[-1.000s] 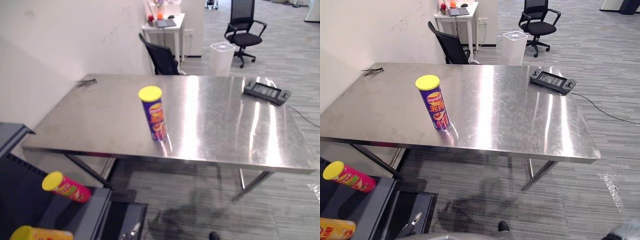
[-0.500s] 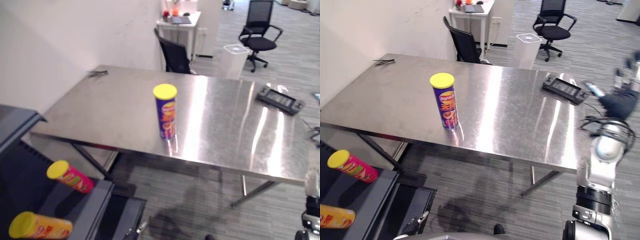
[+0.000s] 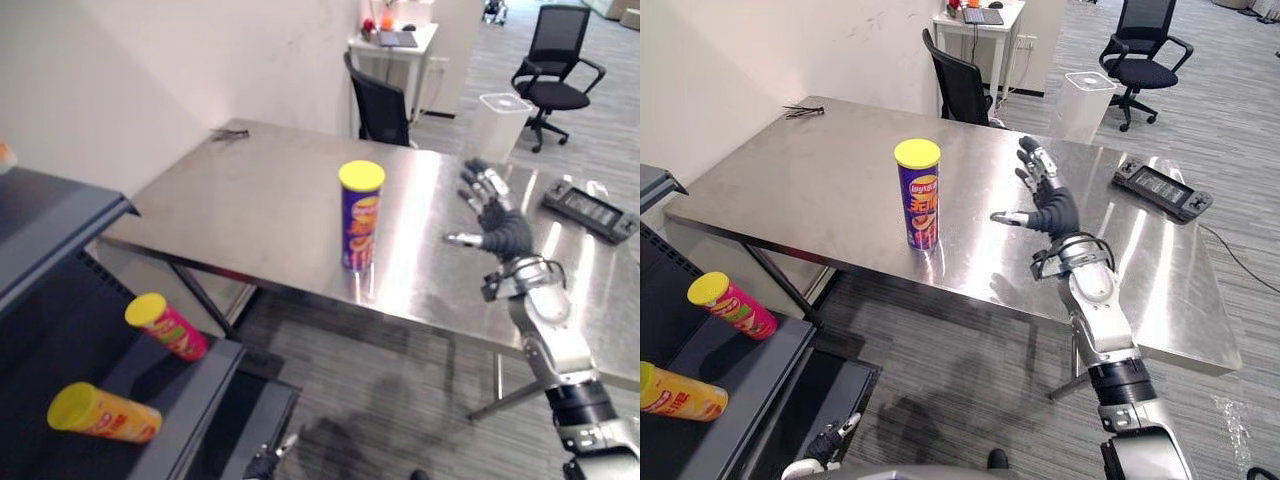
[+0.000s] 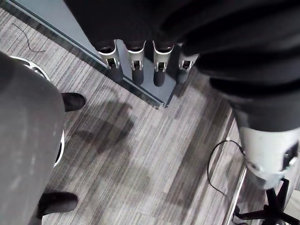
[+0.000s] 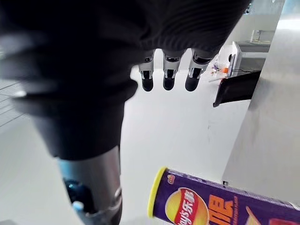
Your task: Put the gum and the chips on the shelf.
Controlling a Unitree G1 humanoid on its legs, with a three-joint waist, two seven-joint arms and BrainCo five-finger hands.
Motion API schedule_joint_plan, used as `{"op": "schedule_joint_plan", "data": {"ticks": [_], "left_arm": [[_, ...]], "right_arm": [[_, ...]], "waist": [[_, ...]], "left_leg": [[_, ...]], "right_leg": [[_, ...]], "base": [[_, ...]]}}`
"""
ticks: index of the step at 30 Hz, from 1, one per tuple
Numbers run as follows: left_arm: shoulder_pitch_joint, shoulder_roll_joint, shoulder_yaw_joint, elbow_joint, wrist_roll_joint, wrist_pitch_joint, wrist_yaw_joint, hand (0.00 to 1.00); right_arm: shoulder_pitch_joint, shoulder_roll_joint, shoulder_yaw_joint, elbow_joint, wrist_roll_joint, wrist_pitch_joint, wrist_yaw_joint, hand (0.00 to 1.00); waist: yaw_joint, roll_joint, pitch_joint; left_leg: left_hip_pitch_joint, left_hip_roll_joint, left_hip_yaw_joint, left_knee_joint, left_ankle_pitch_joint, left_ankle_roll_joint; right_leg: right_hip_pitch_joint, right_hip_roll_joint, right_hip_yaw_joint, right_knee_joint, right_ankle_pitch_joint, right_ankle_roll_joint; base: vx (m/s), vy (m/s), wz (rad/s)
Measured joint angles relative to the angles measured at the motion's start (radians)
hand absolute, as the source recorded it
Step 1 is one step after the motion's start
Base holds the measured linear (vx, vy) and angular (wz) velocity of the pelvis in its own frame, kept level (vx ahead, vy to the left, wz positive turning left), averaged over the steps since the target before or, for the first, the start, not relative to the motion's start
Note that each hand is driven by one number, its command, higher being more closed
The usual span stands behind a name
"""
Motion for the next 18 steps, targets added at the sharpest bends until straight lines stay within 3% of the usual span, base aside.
{"op": "schedule_joint_plan", "data": {"ticks": [5,18], "left_arm": [[-0.001,-0.003,0.000,-0.003,-0.002,0.001,0.002,0.00],[-0.002,-0.002,-0.001,-0.013,-0.010,0.001,0.005,0.00]], "right_arm": [[-0.055,0.015,0.050,0.090,0.001,0.031,-0.002,0.00],[-0.208,0.064,0.160,0.288,-0.003,0.069,-0.006,0.00]], "waist": [[0.000,0.002,0.006],[0.009,0.001,0.018]], "left_leg": [[-0.008,0.001,-0.033,-0.026,0.028,0.000],[-0.007,0.001,-0.052,-0.026,0.032,0.001]], "right_leg": [[-0.001,0.004,-0.028,-0.001,0.000,0.000],[0.015,0.003,-0.047,-0.009,0.000,-0.001]], "base": [[-0.04,-0.049,0.16],[-0.01,-0.010,0.04]]}}
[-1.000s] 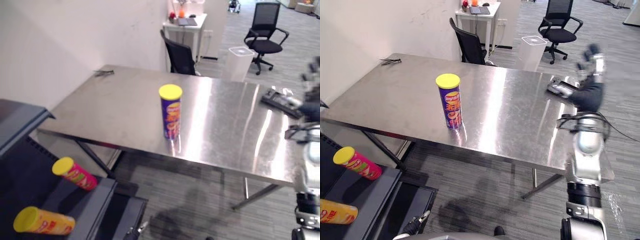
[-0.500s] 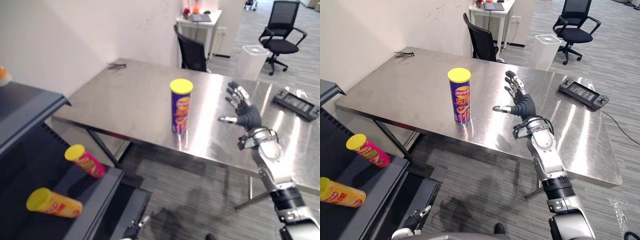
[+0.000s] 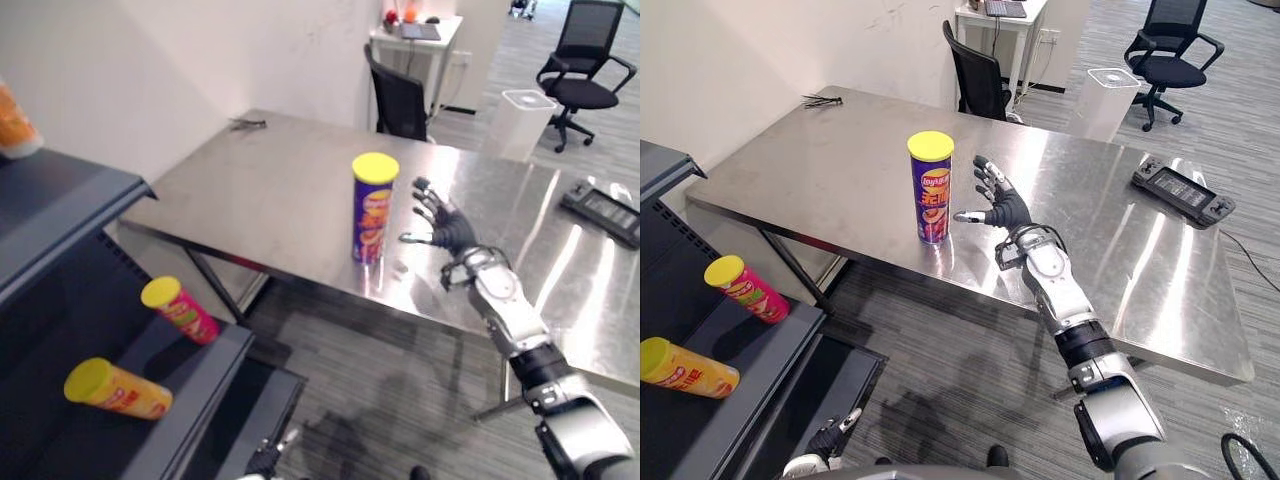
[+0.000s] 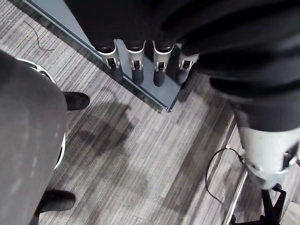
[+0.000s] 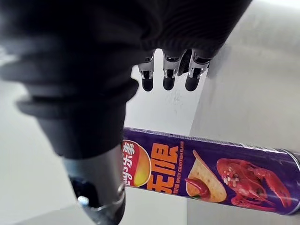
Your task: Put the gum and the chips on the shelf.
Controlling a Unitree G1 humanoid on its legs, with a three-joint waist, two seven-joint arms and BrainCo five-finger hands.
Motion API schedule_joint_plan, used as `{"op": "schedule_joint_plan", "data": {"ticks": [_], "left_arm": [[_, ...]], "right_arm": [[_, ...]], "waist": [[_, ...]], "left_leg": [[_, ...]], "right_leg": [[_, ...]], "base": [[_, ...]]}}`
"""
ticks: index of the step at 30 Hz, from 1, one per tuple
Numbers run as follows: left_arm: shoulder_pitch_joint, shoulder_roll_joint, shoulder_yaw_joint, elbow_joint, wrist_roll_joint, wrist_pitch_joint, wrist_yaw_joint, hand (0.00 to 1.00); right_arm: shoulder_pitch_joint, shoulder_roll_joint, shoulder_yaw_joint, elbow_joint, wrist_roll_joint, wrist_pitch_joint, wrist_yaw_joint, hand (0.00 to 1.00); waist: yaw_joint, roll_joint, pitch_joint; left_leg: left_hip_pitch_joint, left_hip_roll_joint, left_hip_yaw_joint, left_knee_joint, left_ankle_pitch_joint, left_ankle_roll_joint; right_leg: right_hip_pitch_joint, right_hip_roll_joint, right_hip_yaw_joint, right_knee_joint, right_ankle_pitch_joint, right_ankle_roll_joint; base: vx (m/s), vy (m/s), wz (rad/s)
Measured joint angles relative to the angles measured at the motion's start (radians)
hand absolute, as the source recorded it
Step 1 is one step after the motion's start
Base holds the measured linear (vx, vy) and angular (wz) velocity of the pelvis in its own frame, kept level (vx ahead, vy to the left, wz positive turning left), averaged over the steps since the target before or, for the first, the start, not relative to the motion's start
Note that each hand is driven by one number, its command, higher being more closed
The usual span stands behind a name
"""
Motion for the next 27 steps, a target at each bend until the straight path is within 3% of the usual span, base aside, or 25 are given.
{"op": "schedule_joint_plan", "data": {"ticks": [27], "left_arm": [[-0.007,-0.005,-0.002,-0.041,-0.042,0.000,0.032,0.00]], "right_arm": [[-0.210,0.080,-0.007,0.235,-0.017,0.038,-0.066,0.00]], "waist": [[0.028,0.007,0.059]], "left_leg": [[-0.009,-0.001,-0.050,-0.001,0.008,0.000]], "right_leg": [[0.034,-0.003,-0.054,-0.022,0.001,-0.002]], "base": [[0.00,-0.013,0.05]]}}
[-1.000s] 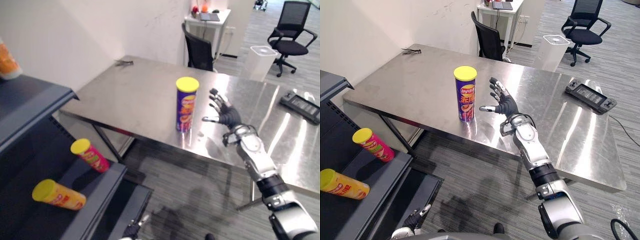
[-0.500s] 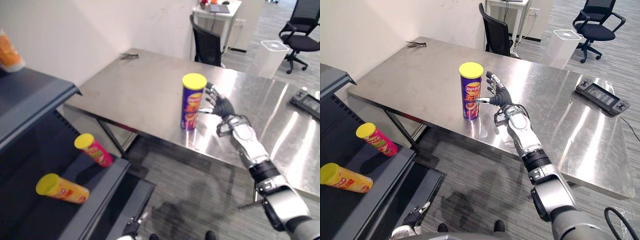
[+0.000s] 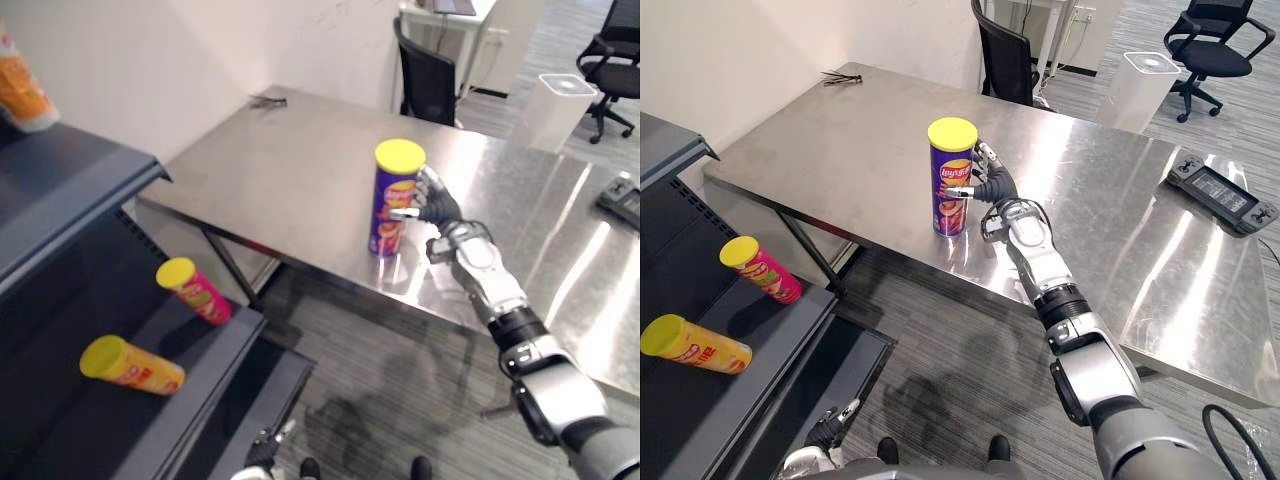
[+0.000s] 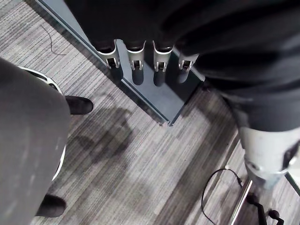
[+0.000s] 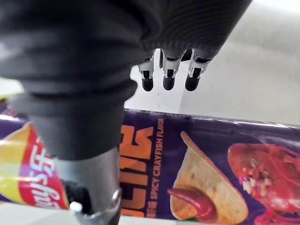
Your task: Put the gum and the chips on the shelf.
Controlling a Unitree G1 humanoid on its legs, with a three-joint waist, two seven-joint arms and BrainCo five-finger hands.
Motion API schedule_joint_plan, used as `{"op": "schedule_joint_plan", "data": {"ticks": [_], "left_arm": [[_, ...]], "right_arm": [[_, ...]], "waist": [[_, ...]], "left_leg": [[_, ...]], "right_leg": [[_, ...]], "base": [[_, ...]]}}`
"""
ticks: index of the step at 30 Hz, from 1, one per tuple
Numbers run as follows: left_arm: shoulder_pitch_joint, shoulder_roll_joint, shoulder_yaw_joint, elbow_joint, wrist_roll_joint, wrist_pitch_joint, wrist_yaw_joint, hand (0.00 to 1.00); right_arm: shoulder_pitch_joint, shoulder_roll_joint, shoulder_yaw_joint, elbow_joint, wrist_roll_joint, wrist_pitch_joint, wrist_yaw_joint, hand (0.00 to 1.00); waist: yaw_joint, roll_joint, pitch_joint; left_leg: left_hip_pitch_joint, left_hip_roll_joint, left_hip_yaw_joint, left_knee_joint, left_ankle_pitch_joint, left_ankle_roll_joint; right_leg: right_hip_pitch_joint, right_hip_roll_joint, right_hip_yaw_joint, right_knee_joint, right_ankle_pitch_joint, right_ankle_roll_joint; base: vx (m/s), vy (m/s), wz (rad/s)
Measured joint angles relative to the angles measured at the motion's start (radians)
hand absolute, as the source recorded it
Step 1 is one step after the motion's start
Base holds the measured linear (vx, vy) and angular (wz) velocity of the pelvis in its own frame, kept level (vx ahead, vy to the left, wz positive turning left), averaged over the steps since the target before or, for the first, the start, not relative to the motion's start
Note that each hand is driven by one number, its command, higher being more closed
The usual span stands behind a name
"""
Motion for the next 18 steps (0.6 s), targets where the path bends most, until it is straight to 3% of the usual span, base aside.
{"op": "schedule_joint_plan", "data": {"ticks": [12,13,18], "left_arm": [[-0.009,-0.001,0.001,-0.002,-0.035,-0.001,0.003,0.00],[-0.011,-0.001,0.001,-0.002,-0.036,-0.001,0.004,0.00],[-0.011,-0.001,0.001,-0.006,-0.038,-0.001,0.006,0.00]], "right_arm": [[-0.039,0.037,0.007,0.007,0.000,0.012,0.006,0.00],[-0.040,0.037,0.007,0.013,0.000,0.012,0.006,1.00],[-0.049,0.059,0.028,0.040,-0.001,0.012,0.006,1.00]], "waist": [[0.010,0.000,0.027],[0.015,0.000,0.029],[0.019,0.000,0.029]], "left_leg": [[-0.002,0.000,-0.014,0.000,0.003,0.000],[-0.002,0.000,-0.018,-0.001,0.003,0.000],[-0.003,0.000,-0.026,-0.004,0.003,0.000]], "right_leg": [[0.009,0.000,-0.017,-0.005,0.000,0.000],[0.011,-0.001,-0.020,-0.006,0.000,0.000],[0.017,-0.001,-0.028,-0.009,0.000,0.000]], "base": [[-0.01,-0.008,0.02],[-0.01,-0.023,0.10],[-0.01,-0.014,0.05]]}}
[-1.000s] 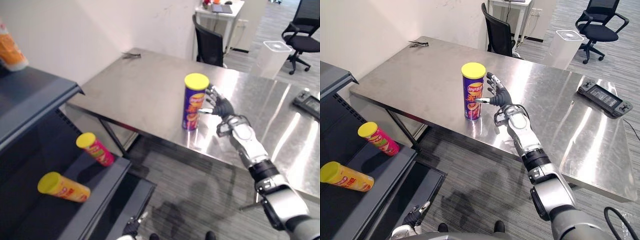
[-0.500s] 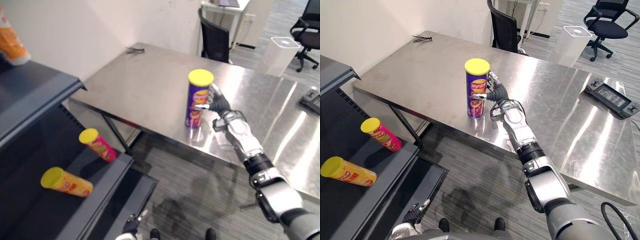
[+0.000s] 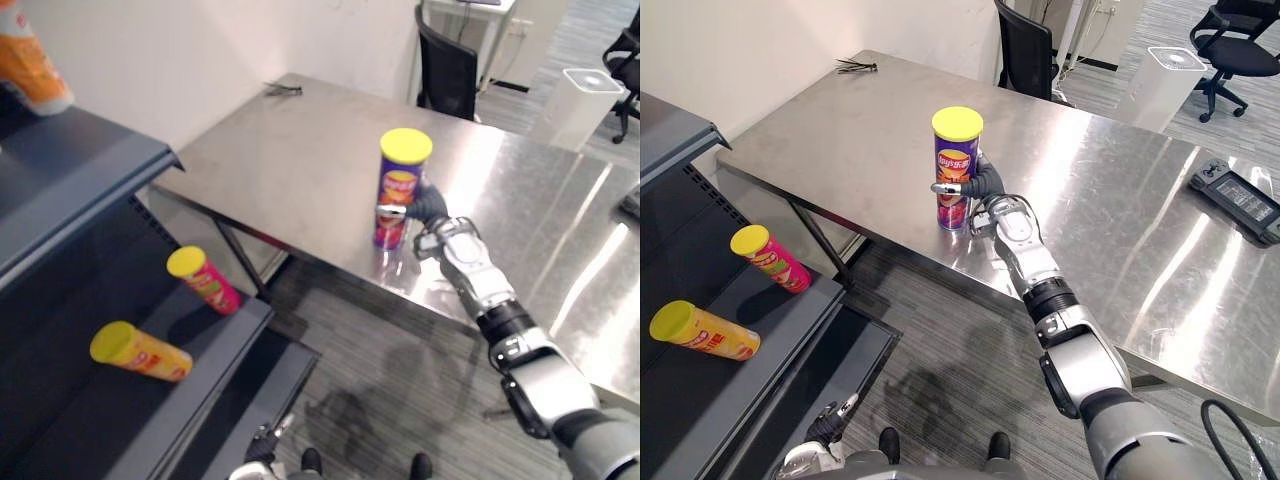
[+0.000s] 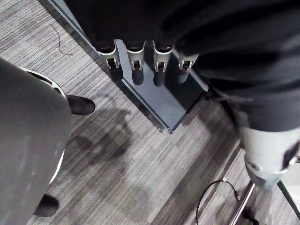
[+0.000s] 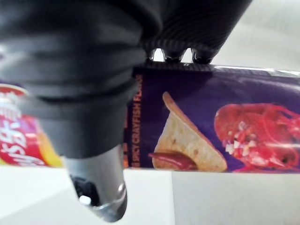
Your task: Put the gum and the chips on the shelf.
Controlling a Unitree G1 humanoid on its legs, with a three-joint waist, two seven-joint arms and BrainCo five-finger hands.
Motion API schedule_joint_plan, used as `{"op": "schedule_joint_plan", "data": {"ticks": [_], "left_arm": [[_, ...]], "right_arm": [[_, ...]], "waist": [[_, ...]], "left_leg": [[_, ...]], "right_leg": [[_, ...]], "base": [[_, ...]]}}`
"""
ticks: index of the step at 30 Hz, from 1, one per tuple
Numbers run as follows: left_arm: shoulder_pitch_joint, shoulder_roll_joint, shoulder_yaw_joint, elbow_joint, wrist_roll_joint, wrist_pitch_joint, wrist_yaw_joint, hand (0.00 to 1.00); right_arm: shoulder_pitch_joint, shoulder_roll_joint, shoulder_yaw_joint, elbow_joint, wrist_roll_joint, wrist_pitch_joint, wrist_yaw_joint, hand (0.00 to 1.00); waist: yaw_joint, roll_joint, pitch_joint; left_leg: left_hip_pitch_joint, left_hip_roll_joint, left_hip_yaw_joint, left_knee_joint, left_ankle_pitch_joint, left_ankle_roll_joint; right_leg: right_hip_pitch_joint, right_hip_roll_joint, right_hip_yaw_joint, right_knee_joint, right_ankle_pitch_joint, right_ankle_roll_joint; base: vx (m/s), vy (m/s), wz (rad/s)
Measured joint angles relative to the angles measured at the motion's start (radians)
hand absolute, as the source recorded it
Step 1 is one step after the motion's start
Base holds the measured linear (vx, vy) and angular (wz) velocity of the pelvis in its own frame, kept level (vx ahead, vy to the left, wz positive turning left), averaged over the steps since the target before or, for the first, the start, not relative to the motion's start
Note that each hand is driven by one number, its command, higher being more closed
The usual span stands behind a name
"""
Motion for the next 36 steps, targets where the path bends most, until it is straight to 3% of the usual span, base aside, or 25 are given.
{"op": "schedule_joint_plan", "data": {"ticks": [16,22,26,30,36], "left_arm": [[0.001,0.001,-0.006,-0.024,0.004,0.009,0.001,0.00],[0.001,0.001,0.004,-0.028,0.012,0.014,0.002,0.00],[0.003,-0.002,0.021,-0.024,0.020,0.014,0.003,0.00],[0.011,-0.002,0.042,-0.016,0.020,0.014,0.004,0.00],[0.025,-0.005,0.052,-0.010,0.051,0.014,0.007,0.00]], "right_arm": [[0.008,0.010,0.008,-0.029,-0.046,-0.002,-0.002,1.00],[0.173,0.000,-0.060,-0.360,-0.068,-0.004,-0.022,1.00],[0.241,-0.028,-0.204,-0.595,-0.061,-0.064,-0.049,1.00],[0.311,-0.047,-0.301,-0.729,-0.031,-0.112,-0.058,1.00],[0.459,-0.065,-0.446,-0.834,-0.028,-0.131,-0.074,1.00]], "waist": [[0.003,-0.003,0.007],[-0.003,-0.005,0.009],[-0.015,-0.007,0.008],[-0.038,-0.010,0.003],[-0.056,-0.010,-0.031]], "left_leg": [[0.003,0.001,0.012,0.001,0.000,0.000],[0.003,0.008,0.024,0.004,0.000,0.000],[0.003,0.010,0.027,0.004,0.000,0.000],[0.003,0.012,0.031,0.004,0.001,0.000],[0.003,0.014,0.043,0.003,0.001,-0.001]], "right_leg": [[-0.001,0.000,0.009,-0.003,0.000,0.000],[-0.008,0.005,0.025,-0.003,0.007,-0.002],[-0.015,0.006,0.033,0.006,0.007,-0.002],[-0.018,0.005,0.040,0.006,0.008,-0.002],[-0.026,0.009,0.054,0.006,0.008,-0.002]], "base": [[0.00,-0.001,-0.01],[-0.01,-0.011,-0.05],[-0.03,-0.021,-0.04],[-0.04,-0.020,-0.04],[-0.02,-0.017,-0.06]]}}
